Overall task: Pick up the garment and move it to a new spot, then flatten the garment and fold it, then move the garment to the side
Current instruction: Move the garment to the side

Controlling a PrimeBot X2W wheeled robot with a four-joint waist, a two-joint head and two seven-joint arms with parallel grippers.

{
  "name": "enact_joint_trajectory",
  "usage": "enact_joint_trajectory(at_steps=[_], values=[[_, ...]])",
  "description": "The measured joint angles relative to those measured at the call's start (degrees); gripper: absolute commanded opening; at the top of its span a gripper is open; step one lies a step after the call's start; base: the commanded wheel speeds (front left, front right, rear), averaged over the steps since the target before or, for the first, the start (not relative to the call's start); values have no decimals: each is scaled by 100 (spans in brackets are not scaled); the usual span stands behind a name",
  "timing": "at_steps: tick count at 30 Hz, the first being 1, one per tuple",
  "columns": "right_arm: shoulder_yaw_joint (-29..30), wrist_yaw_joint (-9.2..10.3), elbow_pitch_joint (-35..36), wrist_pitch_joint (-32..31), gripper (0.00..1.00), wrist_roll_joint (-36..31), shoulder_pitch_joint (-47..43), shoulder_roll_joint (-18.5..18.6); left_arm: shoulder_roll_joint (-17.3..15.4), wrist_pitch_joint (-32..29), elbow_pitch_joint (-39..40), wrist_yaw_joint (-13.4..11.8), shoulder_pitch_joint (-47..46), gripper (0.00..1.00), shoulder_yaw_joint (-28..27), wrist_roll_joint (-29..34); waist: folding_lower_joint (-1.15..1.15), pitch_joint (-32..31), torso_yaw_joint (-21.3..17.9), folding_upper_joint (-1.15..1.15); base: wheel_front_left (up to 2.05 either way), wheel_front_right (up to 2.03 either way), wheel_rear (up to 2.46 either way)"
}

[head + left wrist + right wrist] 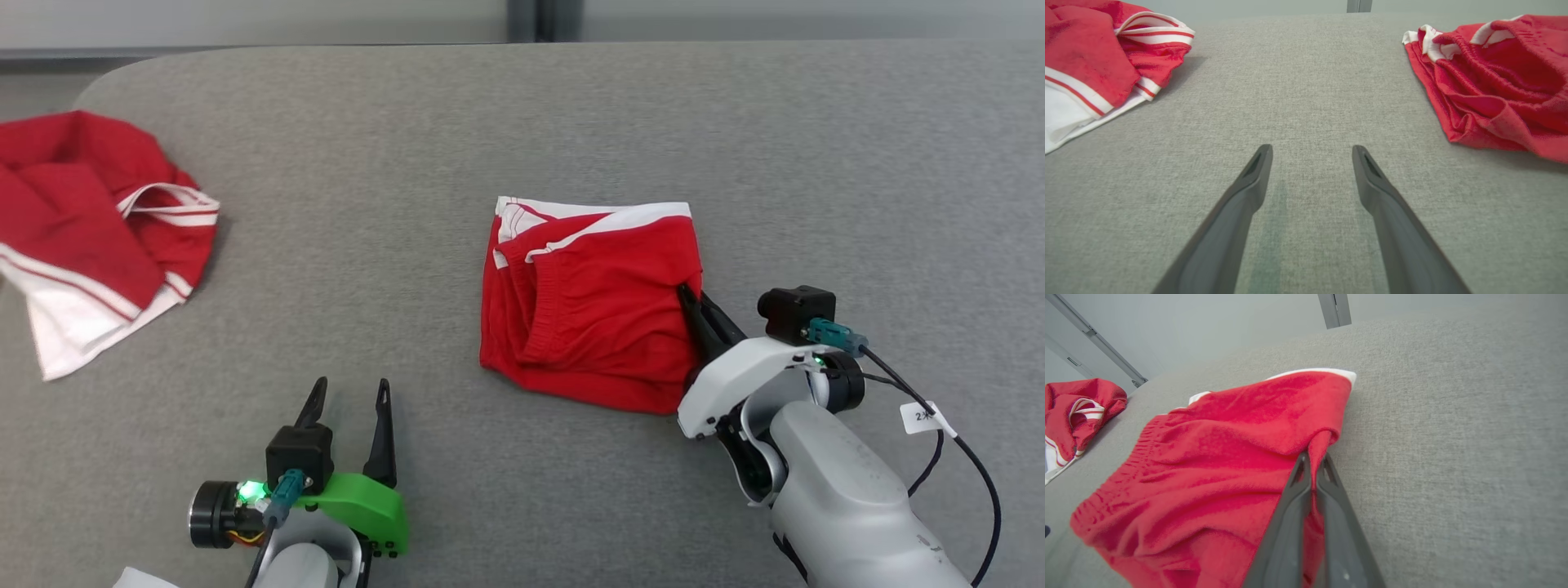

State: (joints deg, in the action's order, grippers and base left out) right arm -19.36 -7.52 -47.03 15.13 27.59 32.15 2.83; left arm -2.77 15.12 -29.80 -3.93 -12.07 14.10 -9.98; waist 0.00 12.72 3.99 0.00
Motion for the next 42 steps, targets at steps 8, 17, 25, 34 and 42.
enact_joint_trajectory(at_steps=[8,17,25,34,42], values=[[88,0,127,0,0,-70,-215,10,2,0,-38,108,-185,100,141,51,0,-137,-1264,0,0,0,0],[75,0,318,0,0,-145,-394,11,5,0,4,187,-241,100,248,55,0,-203,-2532,0,0,0,0],[129,0,136,-1,0,-789,-181,8,9,0,-40,249,-333,100,279,261,0,-64,-3192,0,0,0,0],[1111,-1,-728,0,0,-1918,824,559,-44,0,77,323,-625,100,286,599,0,172,-2871,0,0,0,0],[2735,-1,-1466,0,0,-2998,1582,1395,-93,0,283,326,-871,100,287,738,0,622,-2145,0,0,0,0]])
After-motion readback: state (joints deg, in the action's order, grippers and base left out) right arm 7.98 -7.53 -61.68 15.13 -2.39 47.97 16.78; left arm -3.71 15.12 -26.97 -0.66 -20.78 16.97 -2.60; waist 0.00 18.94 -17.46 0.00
